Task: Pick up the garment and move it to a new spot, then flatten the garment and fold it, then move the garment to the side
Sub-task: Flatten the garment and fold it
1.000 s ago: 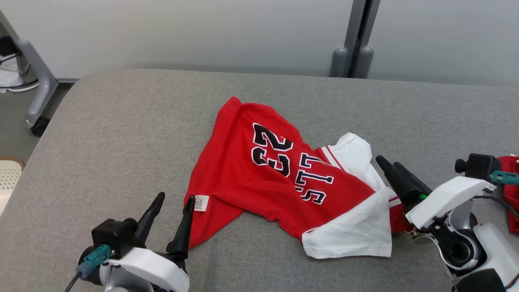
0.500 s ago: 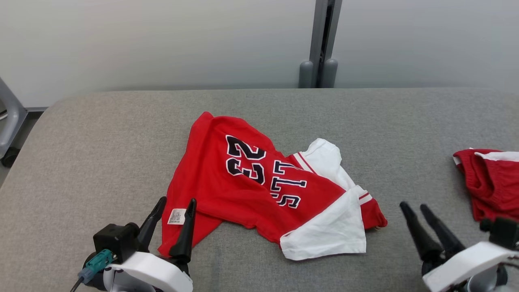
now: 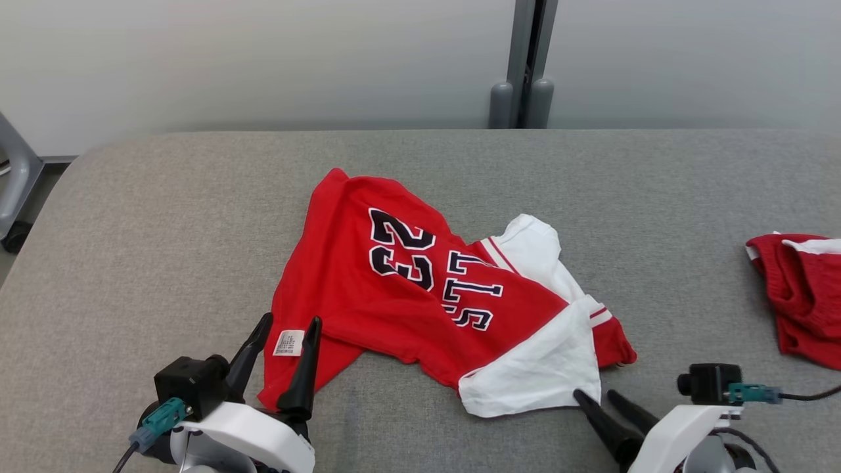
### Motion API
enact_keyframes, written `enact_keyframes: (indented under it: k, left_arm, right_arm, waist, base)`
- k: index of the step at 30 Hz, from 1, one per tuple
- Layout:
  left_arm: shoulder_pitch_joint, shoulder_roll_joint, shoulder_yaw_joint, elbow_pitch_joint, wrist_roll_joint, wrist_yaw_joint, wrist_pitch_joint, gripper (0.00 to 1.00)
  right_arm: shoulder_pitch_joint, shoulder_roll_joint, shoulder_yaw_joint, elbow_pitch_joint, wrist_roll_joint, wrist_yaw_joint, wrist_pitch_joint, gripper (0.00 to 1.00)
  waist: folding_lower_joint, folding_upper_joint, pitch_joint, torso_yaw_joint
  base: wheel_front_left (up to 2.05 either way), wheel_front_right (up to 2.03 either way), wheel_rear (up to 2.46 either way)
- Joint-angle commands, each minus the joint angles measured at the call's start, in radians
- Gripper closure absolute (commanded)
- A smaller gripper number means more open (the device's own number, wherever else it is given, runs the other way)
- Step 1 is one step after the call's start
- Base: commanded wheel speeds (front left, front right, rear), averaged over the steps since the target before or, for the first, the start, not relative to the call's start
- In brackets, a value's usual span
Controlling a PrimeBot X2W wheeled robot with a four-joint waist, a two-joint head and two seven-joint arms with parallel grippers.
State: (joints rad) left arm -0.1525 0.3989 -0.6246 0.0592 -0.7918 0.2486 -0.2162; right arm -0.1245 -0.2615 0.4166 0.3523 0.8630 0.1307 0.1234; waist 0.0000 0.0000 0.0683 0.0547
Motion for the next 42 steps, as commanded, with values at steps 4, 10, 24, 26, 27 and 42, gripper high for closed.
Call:
enact_keyframes:
  k: [4,10,24,26,27,42]
  left_arm:
    - [-0.025,0.000,0.000,0.007,0.003,-0.005,-0.002,0.00]
    - [-0.019,0.001,0.002,0.014,0.000,-0.005,-0.007,0.00]
    - [0.010,0.008,0.004,0.017,-0.010,0.009,-0.004,0.00]
    - [0.014,0.010,0.003,0.017,-0.013,0.009,-0.002,0.00]
    - [0.015,0.010,0.002,0.017,-0.014,0.009,-0.003,0.00]
    - [0.004,0.012,-0.013,0.023,-0.016,0.003,0.008,0.00]
  right_arm:
    - [-0.048,0.025,0.013,0.079,0.007,0.000,0.043,0.00]
    - [-0.055,0.024,0.027,0.096,0.014,0.000,0.021,1.00]
    - [0.111,-0.048,-0.034,-0.148,0.085,0.000,0.085,1.00]
    - [0.148,-0.061,-0.059,-0.203,0.106,0.000,0.133,0.96]
    - [0.162,-0.068,-0.072,-0.222,0.115,0.000,0.160,0.88]
    - [0.283,0.006,-0.223,-0.325,-0.035,0.000,0.367,0.00]
  waist:
    - [0.0000,0.0000,0.016,0.028]
    - [0.0000,0.0000,0.015,0.042]
    - [0.0000,0.0000,-0.013,-0.021]
    - [0.0000,0.0000,-0.017,-0.039]
    - [0.0000,0.0000,-0.018,-0.049]
    - [0.0000,0.0000,-0.031,-0.089]
  base:
    - [0.00,0.00,0.00]
    - [0.00,0.00,0.00]
    - [0.00,0.00,0.00]
    - [0.00,0.00,0.00]
    - [0.00,0.00,0.00]
    - [0.00,0.00,0.00]
